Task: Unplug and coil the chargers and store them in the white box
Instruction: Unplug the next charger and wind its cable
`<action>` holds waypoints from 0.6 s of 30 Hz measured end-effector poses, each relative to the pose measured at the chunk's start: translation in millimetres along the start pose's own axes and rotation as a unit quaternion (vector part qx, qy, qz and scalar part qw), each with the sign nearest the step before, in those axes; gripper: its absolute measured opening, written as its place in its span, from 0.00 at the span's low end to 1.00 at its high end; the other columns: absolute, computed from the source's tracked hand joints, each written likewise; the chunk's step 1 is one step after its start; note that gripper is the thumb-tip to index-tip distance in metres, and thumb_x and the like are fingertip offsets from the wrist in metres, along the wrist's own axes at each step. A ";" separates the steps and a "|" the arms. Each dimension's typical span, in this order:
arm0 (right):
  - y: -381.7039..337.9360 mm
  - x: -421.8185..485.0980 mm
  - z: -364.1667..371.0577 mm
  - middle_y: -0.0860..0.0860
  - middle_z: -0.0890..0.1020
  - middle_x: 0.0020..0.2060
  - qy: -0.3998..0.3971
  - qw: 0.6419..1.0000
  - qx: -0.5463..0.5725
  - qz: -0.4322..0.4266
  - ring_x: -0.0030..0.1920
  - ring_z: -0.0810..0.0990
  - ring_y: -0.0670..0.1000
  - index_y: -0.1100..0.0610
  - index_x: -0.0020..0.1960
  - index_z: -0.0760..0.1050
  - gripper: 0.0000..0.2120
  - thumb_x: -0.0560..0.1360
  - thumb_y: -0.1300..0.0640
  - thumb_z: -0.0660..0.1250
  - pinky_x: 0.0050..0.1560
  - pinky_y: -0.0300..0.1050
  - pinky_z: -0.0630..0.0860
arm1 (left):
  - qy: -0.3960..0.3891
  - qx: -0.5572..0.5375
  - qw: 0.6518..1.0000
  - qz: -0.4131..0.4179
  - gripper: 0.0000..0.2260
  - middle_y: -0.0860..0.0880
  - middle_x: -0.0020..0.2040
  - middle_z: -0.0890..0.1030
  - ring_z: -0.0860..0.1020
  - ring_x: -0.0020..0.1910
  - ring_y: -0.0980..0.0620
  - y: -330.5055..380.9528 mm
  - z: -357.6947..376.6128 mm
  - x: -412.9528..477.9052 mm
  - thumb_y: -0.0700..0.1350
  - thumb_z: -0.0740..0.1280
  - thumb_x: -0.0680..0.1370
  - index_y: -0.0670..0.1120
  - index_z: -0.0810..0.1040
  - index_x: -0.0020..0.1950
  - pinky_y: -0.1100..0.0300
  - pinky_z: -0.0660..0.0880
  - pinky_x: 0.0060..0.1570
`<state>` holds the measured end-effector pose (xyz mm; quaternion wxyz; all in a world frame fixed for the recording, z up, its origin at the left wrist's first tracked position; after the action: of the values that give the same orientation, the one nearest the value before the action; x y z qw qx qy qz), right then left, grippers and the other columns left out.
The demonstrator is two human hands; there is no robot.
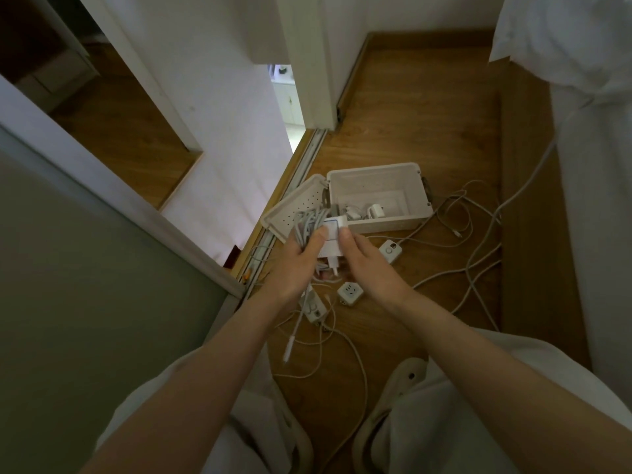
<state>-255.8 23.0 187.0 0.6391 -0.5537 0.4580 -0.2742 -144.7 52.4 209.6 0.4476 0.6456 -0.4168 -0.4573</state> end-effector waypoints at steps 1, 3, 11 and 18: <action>1.4 1.2 0.4 0.47 0.79 0.46 -0.006 1.000 0.009 0.000 0.43 0.80 0.41 0.59 0.65 0.66 0.24 0.79 0.42 0.53 0.39 0.32 0.76 | -0.018 0.000 1.000 -0.002 0.12 0.45 0.54 0.80 0.82 0.46 0.54 0.1 2.4 -1.2 0.50 0.58 0.81 0.49 0.71 0.62 0.63 0.79 0.36; 2.5 1.9 1.3 0.49 0.78 0.45 -0.009 1.000 0.012 -0.007 0.40 0.80 0.38 0.61 0.65 0.67 0.25 0.78 0.43 0.55 0.35 0.30 0.74 | -0.034 0.002 0.999 -0.009 0.13 0.47 0.55 0.79 0.82 0.48 0.55 -3.2 4.6 -1.5 0.51 0.57 0.81 0.50 0.68 0.65 0.63 0.79 0.40; 7.9 0.8 0.2 0.44 0.73 0.46 0.026 0.996 -0.057 -0.060 0.47 0.75 0.41 0.58 0.64 0.64 0.16 0.81 0.50 0.54 0.40 0.26 0.73 | -0.029 0.126 0.992 0.011 0.11 0.51 0.58 0.75 0.75 0.58 0.52 -9.7 6.8 0.3 0.54 0.52 0.82 0.55 0.66 0.62 0.54 0.75 0.58; 12.1 7.8 -4.9 0.50 0.75 0.40 0.030 0.993 -0.106 -0.033 0.35 0.75 0.44 0.60 0.57 0.65 0.20 0.77 0.43 0.58 0.31 0.35 0.70 | -0.007 0.135 0.991 0.011 0.07 0.50 0.51 0.75 0.79 0.52 0.48 -10.4 5.3 -3.3 0.51 0.52 0.83 0.52 0.60 0.59 0.49 0.80 0.49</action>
<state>-258.7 16.9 173.4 0.5535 -0.6243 0.4850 -0.2618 -149.2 57.2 199.4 0.3589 0.6922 -0.4850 -0.3960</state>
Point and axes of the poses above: each hand's wrist, its own x-axis towards the middle knuckle, its own z-axis out of the palm, y = z × x, the point moved 3 cm from there along x, towards the middle knuckle
